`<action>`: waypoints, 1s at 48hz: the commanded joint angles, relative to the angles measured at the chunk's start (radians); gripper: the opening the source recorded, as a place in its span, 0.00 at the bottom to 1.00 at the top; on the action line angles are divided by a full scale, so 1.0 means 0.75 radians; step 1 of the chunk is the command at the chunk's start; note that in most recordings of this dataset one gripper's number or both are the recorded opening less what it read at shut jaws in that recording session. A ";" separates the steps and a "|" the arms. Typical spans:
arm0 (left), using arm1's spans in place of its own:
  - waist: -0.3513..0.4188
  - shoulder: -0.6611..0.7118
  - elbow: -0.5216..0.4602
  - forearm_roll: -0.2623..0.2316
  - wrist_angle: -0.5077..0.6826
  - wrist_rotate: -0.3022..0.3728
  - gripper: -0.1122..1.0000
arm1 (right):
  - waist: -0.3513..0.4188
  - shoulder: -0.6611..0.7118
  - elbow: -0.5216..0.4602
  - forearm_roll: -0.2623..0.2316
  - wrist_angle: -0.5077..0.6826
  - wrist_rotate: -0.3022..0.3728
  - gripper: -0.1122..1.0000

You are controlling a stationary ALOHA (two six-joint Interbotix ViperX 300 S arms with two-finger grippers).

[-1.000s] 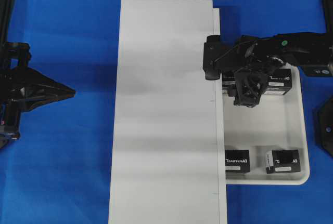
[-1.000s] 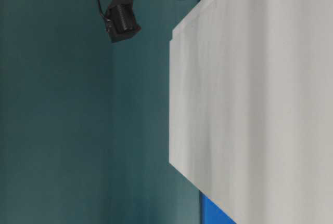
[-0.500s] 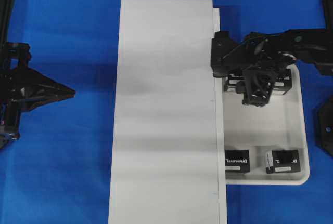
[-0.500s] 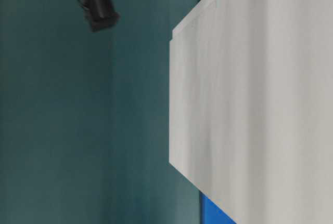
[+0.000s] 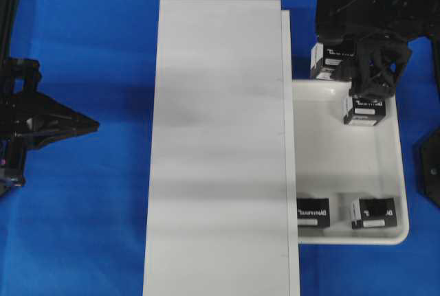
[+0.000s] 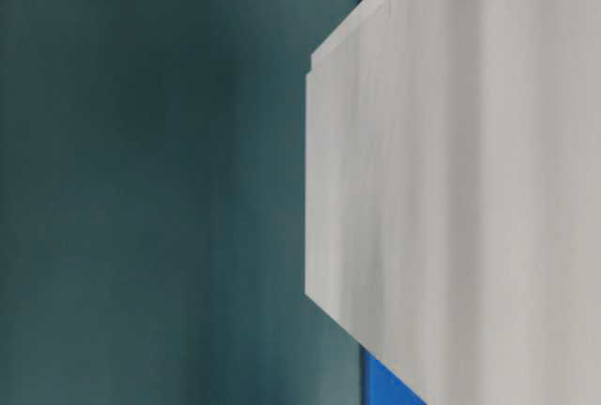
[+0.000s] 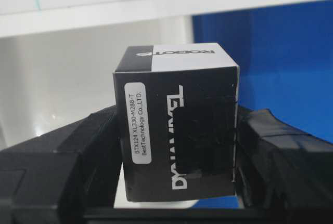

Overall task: Place the box from the white plastic tray onto the white base.
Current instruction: 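Lift the box and carry it left over the white board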

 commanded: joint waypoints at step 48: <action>-0.018 0.059 -0.065 0.002 -0.035 -0.096 0.04 | -0.010 0.610 -0.378 0.006 -0.027 -0.139 0.65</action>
